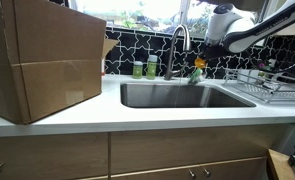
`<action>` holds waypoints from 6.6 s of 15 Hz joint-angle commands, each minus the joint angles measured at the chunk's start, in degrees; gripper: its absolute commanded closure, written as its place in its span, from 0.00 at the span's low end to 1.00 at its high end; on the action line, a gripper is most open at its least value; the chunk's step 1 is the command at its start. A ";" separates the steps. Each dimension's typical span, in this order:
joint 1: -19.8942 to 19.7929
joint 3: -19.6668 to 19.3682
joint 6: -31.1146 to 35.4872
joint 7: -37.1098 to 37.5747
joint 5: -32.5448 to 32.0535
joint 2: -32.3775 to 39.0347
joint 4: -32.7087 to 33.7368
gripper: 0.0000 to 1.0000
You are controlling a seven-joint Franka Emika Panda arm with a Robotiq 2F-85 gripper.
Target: Pick up the orange bowl, fetch some water in the orange bowl and pour it out into the sink three times then put the orange bowl back on the kitchen counter
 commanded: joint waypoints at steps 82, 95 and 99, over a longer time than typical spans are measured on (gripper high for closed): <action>-12.92 14.79 -3.45 11.52 -32.69 -11.27 -13.61 0.99; -11.03 13.97 -5.21 -4.77 1.91 -14.55 -16.16 0.99; -11.31 14.96 -11.58 -17.53 19.17 -15.12 -15.22 0.99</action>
